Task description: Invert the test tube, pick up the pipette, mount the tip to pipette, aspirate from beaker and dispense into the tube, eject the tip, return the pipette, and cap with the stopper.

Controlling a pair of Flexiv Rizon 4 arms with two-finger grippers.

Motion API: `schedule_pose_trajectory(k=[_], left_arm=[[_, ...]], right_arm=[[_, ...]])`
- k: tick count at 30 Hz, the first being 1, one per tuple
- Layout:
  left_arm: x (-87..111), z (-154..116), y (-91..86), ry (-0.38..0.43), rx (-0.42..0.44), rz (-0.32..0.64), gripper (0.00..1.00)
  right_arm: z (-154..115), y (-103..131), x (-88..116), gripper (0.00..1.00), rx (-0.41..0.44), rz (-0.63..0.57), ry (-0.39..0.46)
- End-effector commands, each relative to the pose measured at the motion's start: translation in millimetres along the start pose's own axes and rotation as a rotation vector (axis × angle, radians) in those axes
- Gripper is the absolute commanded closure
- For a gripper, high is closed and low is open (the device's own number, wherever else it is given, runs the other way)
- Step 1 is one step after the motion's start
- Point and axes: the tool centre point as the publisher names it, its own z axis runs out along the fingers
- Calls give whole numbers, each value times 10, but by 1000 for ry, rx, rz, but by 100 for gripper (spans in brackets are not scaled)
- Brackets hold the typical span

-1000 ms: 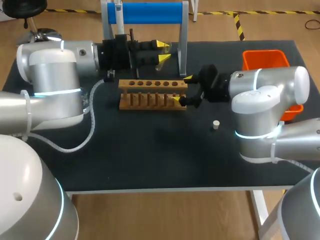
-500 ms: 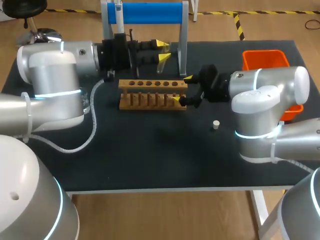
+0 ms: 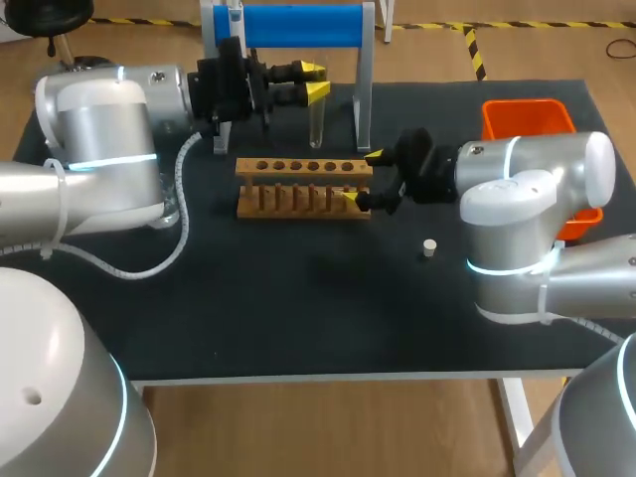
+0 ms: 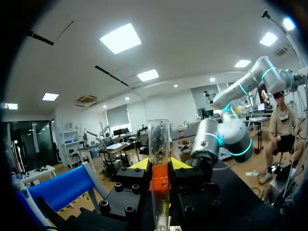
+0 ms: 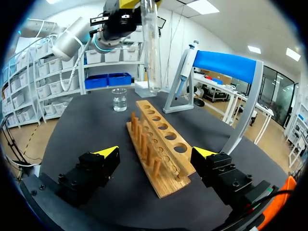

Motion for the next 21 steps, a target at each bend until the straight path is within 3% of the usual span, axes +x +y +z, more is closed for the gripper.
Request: schedule_pose_trajectory(k=[1, 21], left_arm=[[-33, 70, 34, -27, 8, -29, 100], [-254, 151, 263, -67, 29, -113, 100]], right_arm=[[-11, -4, -3, 0, -1, 0, 2], [-11, -4, -3, 0, -1, 0, 2]])
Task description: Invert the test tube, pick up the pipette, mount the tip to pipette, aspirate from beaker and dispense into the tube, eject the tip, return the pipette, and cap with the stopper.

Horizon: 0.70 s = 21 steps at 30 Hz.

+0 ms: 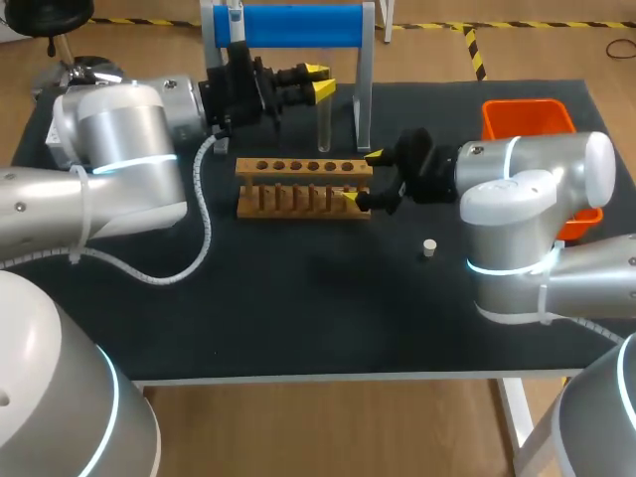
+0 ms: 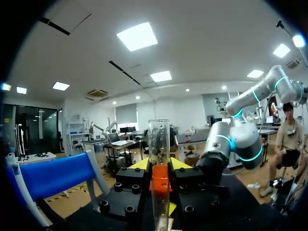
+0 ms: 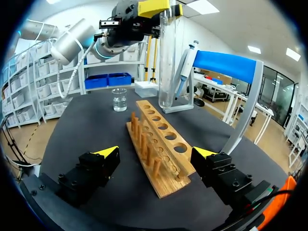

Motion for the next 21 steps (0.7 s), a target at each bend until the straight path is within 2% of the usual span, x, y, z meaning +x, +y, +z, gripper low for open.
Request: schedule_pose_trajectory(k=[1, 21], left_arm=[[-60, 25, 46, 7, 1, -10, 100], [-118, -35, 245, -2, -30, -46, 100]], right_arm=[[-10, -4, -3, 0, -1, 0, 2], [-10, -4, -3, 0, -1, 0, 2]])
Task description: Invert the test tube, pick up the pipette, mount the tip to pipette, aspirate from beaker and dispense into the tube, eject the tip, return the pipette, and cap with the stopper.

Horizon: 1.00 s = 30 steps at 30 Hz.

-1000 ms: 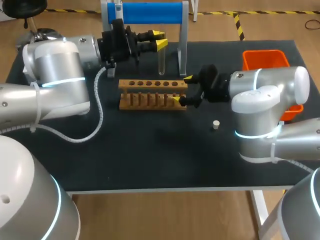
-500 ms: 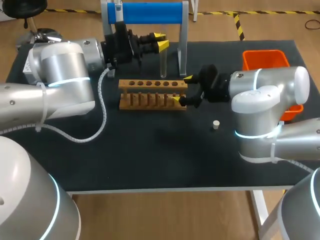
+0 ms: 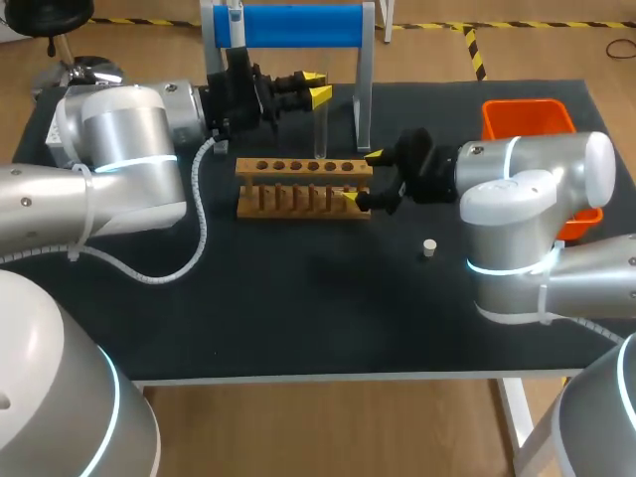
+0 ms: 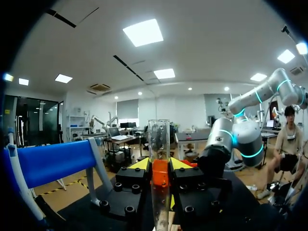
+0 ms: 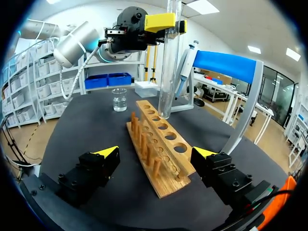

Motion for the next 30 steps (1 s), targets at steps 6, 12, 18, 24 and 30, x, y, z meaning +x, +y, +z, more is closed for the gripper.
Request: schedule_pose_trajectory(k=[6, 12, 18, 24, 30], left_arm=[[-32, 11, 54, 3, -4, -5, 100], [-46, 10, 87, 7, -7, -3, 100], [-75, 9, 116, 20, -12, 2, 100], [-111, -5, 155, 31, -24, 6, 100], [-143, -25, 198, 34, -26, 9, 100]], right_arm=[[-10, -4, -3, 0, -1, 0, 2], [-10, -4, -3, 0, -1, 0, 2], [-10, -4, -3, 0, -1, 0, 2], [-10, -4, -3, 0, -1, 0, 2], [-10, -4, -3, 0, -1, 0, 2]])
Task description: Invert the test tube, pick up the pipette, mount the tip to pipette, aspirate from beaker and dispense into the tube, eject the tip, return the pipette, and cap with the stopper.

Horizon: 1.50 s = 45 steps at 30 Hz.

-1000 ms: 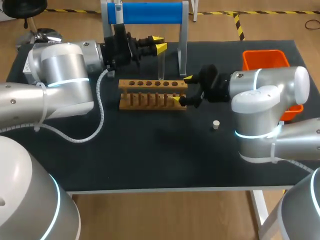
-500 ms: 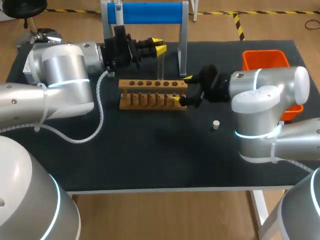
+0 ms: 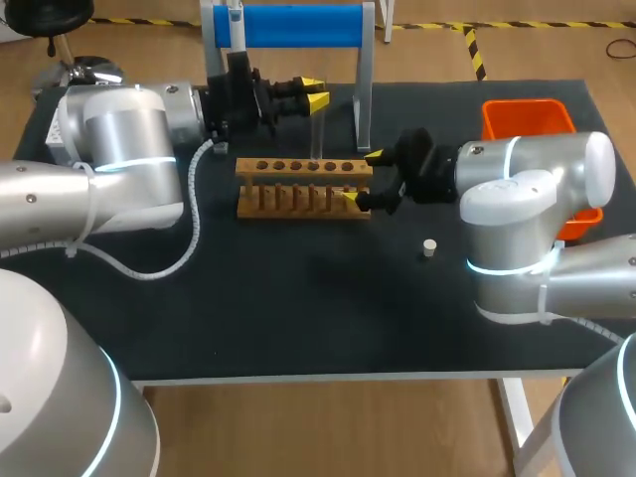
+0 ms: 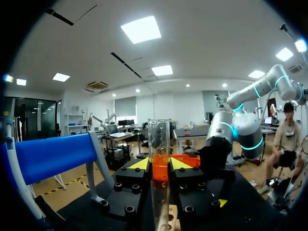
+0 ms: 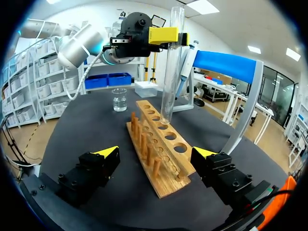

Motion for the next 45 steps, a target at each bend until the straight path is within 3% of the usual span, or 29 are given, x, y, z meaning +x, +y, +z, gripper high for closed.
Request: schedule_pose_trajectory(k=[1, 24, 45], left_arm=[[-50, -9, 34, 10, 1, -2, 100], [-101, -41, 216, -5, 11, -29, 100], [-63, -120, 247, 15, -80, -58, 100]], right_arm=[[-10, -4, -3, 0, -1, 0, 2], [-10, -4, -3, 0, -1, 0, 2], [-10, -4, -3, 0, -1, 0, 2]])
